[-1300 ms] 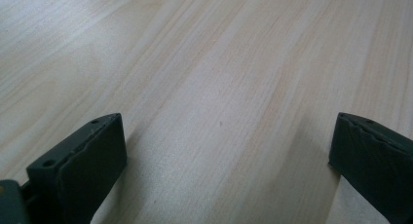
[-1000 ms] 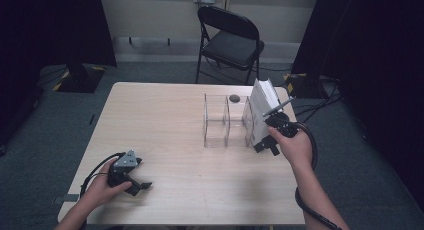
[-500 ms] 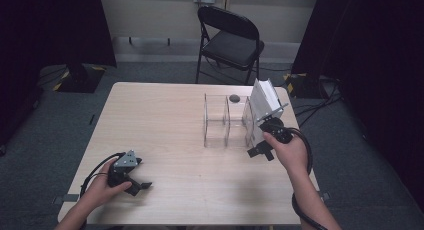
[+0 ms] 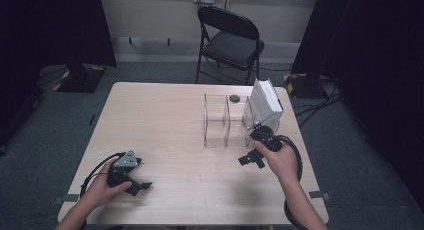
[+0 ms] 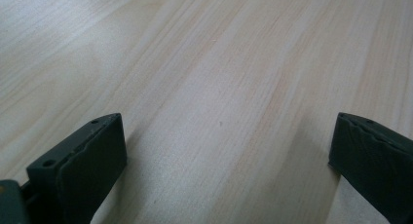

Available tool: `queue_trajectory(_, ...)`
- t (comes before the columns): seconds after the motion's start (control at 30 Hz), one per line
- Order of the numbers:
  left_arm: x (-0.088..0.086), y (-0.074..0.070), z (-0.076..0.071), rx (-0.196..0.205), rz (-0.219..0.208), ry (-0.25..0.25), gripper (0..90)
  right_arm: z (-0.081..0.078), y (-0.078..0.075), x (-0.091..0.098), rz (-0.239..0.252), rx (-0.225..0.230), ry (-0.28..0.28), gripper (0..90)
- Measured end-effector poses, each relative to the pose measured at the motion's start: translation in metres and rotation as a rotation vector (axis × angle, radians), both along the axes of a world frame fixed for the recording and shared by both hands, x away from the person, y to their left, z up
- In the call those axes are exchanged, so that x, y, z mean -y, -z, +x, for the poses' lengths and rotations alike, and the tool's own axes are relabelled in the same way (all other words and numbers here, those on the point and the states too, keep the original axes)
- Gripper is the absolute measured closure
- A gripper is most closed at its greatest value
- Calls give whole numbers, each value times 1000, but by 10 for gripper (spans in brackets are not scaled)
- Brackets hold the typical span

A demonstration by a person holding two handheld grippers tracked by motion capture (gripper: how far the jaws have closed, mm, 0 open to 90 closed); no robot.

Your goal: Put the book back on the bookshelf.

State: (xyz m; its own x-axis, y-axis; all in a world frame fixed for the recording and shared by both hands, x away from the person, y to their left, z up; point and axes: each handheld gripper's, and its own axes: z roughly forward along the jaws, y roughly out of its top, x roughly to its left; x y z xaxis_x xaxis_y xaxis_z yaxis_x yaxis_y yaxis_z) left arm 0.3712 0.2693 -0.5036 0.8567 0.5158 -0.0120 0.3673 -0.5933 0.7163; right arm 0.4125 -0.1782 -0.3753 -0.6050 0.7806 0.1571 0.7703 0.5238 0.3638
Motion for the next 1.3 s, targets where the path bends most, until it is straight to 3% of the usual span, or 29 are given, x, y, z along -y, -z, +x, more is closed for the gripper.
queue_trajectory(0.6, 0, 0, 0, 0, 0, 0, 0, -5, 22, -27, 13, -9, -75, 167)
queue_trajectory(1.3, 0, 0, 0, 0, 1, 0, 0, -6, 36, -45, 37, -1, -114, 166)
